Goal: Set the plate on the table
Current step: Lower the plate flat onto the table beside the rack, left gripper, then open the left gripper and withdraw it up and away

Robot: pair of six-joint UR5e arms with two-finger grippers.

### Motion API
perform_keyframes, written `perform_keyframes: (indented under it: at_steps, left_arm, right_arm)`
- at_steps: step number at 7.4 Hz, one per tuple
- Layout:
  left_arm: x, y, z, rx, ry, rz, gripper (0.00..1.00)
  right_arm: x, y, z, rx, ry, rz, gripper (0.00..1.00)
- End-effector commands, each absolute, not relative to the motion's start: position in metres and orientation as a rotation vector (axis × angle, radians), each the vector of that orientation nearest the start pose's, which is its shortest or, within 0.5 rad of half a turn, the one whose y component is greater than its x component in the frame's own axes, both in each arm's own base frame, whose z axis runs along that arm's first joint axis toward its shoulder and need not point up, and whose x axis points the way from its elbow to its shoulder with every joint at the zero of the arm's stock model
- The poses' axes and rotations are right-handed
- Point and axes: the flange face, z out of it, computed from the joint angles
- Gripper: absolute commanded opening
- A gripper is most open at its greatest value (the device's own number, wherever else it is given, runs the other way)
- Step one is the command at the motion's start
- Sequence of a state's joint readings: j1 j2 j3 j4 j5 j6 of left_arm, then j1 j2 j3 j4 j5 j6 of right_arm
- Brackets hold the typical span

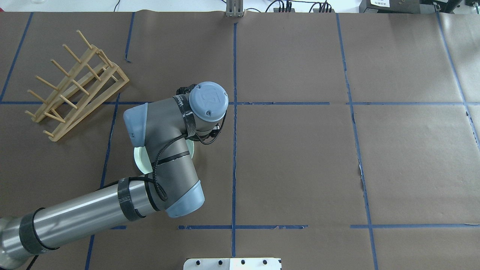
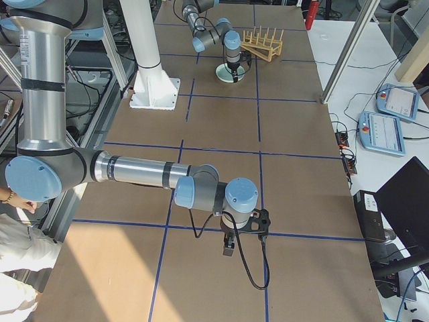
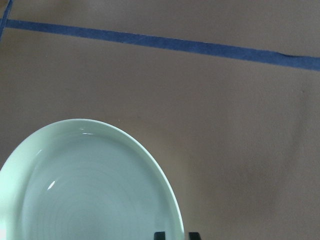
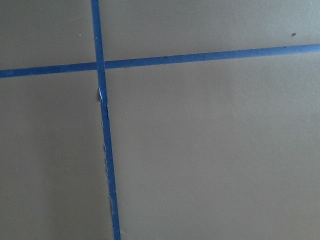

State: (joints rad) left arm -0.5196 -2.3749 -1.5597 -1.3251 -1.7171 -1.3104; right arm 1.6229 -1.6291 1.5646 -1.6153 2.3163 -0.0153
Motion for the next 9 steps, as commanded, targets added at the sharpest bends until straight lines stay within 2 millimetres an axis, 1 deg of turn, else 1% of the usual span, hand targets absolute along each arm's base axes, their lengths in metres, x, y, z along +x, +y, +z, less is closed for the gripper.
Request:
perform_keyframes:
  at_steps: [1,2,3,4,5,6,7,8,9]
  left_arm:
    - [0.458,-0.491,0.190,0.224,0.662,-0.115,1.00]
    - [0.394,-0.519,0.209,0.235,0.702,-0.011,1.00]
    - [0.322,-0.547,0.240,0.247,0.744,0.089,1.00]
    - [0.241,-0.567,0.277,0.280,0.736,0.181,1.00]
    - [0.169,-0.569,0.323,0.306,0.703,0.247,1.00]
    - [0.100,-0.562,0.382,0.311,0.675,0.345,1.00]
    - [0.043,-0.540,0.443,0.290,0.668,0.397,1.00]
    - [-0.016,-0.516,0.499,0.281,0.675,0.377,1.00]
    - [-0.057,-0.472,0.561,0.211,0.690,0.275,1.00]
  right_arm:
    - [0.090,-0.454,0.696,-0.079,-0.748,0.076,1.00]
    - [0.090,-0.454,0.696,-0.079,-0.748,0.076,1.00]
    - [0.090,-0.454,0.696,-0.079,-0.748,0.076,1.00]
    - [0.090,-0.454,0.696,-0.079,-0.748,0.076,1.00]
    - [0.090,-0.454,0.696,-0.079,-0.748,0.076,1.00]
    - [0.090,-0.454,0.696,-0.079,-0.748,0.076,1.00]
    - [0.090,-0.454,0.696,-0.079,-0.748,0.076,1.00]
    - [0.090,-0.454,0.696,-0.079,-0.748,0.076,1.00]
    - [0.090,-0.454,0.696,-0.079,-0.748,0.076,1.00]
